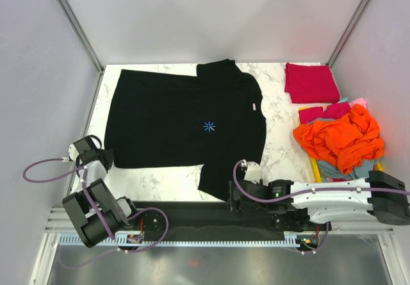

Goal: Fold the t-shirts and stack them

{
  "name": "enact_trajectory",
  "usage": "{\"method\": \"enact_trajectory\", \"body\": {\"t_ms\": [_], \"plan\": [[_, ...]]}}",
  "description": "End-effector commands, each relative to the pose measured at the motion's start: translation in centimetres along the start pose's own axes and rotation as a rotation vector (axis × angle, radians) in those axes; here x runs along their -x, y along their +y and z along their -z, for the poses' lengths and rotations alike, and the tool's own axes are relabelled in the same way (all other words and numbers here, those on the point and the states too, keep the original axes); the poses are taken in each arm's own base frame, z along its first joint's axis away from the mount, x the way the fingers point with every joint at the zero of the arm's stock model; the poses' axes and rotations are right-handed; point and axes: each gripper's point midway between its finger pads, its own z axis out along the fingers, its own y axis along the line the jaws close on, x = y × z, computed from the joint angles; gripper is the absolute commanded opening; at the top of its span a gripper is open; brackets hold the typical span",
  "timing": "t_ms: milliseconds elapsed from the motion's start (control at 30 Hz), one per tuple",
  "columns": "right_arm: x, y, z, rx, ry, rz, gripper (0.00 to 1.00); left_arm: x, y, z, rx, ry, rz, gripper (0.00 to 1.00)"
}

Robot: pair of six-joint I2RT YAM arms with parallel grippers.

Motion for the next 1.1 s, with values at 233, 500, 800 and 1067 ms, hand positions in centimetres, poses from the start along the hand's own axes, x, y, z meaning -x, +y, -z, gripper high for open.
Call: {"method": "enact_trajectory", "body": {"t_ms": [233,500,800,1067], "plan": [[0.8,-2.6,-0.6,-0.139,-0.11,-0.104,0.84,-0.3,-1.5,0.1,-0.077,0.011,-0.001,0.02],[0.4,-2.7,-2.1,-0.11,-0.124,-0.142,0.67,-0.7,-1.3,-0.1,-0.076,0.017,-0.008,0.02],[0.6,-2.8,-2.2,-0.091,-0.143,-0.149,0.16,-0.8,-1.2,-0.1,-0.072,0.017,-0.011,0.02],[6.2,-1.4,2.1,-0.087,-0.339,-0.148,0.0,-0.6,-2.7,1.1,-0.097,0.055,-0.025,0.02]]}}
